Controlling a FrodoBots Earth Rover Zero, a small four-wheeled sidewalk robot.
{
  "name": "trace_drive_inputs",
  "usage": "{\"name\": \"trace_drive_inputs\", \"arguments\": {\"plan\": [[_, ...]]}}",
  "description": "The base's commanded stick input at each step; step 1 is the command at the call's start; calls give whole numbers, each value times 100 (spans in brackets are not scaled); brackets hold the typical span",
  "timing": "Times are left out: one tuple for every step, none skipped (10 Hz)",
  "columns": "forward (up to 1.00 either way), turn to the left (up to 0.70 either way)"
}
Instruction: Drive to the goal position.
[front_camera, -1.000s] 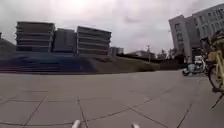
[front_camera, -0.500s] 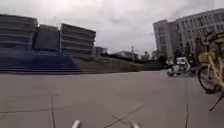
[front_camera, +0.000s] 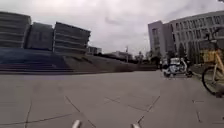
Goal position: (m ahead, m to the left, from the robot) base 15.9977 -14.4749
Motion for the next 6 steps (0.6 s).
{"name": "trace_drive_inputs", "arguments": {"plan": [[85,0],[85,0],[85,-1],[85,-5],[85,-16],[85,-27]]}}
